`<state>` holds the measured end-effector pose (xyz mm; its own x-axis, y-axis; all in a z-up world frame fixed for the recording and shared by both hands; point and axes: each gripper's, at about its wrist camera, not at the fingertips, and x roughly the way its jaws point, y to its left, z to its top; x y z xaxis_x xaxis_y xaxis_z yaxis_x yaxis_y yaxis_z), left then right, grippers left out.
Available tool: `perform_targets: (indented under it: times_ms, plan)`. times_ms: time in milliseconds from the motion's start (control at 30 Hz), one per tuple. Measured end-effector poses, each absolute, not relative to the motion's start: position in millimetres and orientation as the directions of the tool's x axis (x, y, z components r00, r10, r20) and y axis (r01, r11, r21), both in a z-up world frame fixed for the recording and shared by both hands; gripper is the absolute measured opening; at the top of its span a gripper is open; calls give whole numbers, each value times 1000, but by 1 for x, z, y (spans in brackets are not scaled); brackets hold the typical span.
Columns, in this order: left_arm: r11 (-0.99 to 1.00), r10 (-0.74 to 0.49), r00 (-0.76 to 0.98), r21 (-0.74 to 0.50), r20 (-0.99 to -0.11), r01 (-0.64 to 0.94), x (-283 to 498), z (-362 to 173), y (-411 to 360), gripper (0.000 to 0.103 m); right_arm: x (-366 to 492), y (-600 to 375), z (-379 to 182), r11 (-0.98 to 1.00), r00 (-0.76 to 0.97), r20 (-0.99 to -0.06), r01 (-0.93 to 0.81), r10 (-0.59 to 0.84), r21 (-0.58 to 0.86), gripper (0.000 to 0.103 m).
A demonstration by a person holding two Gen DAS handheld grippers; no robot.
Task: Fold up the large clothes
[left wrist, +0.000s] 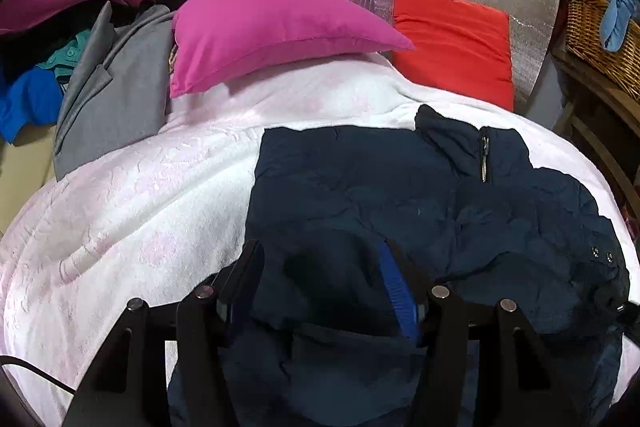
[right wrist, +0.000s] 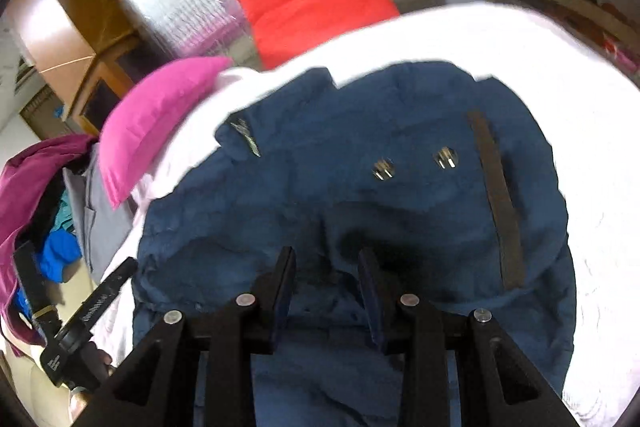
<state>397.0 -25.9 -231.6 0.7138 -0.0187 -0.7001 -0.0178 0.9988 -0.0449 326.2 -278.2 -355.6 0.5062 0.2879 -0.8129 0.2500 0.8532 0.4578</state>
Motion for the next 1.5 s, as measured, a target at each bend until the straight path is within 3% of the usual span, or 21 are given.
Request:
perform_targets:
  times_ms: [100,267,333,367,400,500,733,767,833,867,933,1233,1300,1333,1433,1500]
  plan:
    - [999,-12,665,-30,-747,-16,404,-244,-28,62,330,-280,-372,843,452,-837,278,309,461,36]
    - [997,-21,626,-62,-780,-43,411,-251,-20,63,316,-304,-348,815,541,-789,290,293,502,37]
    - [994,-27,642,-88,-766,-64,410,-245,-13,64,309,-325,-339,812,578,-785,337,221,477,52]
    - [992,-20,650,-97,-760,-82,409,-243,-7,64,304,-341,-337,800,594,-784,375,180,469,72]
    - [989,-3,657,-101,-754,-111,409,-240,0,68,300,-352,-337,787,603,-782,402,158,468,78]
    - [970,44,672,-129,-739,-205,408,-236,25,78,294,-388,-348,748,588,-801,481,112,458,78]
    - [948,-1,590,-190,-807,-257,423,-267,41,79,304,-400,-394,725,504,-835,489,219,485,75]
    - [952,-8,574,-181,-819,-246,426,-272,37,79,306,-395,-395,737,507,-831,467,230,489,63]
    - [960,16,572,-148,-820,-239,427,-274,31,79,311,-386,-390,784,511,-837,431,198,448,50]
    - [964,27,577,-132,-816,-232,427,-273,28,79,314,-378,-382,821,524,-835,393,170,414,35]
    - [967,42,582,-112,-812,-227,428,-272,24,79,316,-369,-366,867,555,-824,351,111,353,29]
    - [969,80,619,-83,-781,-231,422,-255,28,79,309,-376,-372,850,524,-847,403,90,340,34]
    - [973,71,658,-92,-749,-210,415,-242,25,79,304,-375,-360,843,554,-829,407,79,352,51]
    - [976,61,679,-99,-732,-195,412,-238,23,79,299,-372,-350,847,580,-812,396,69,355,54]
    - [988,21,728,-97,-685,-119,403,-226,10,80,292,-354,-327,879,648,-761,352,19,322,55]
    - [995,-28,729,-91,-684,-47,403,-227,-3,80,288,-342,-318,892,662,-747,301,60,338,55]
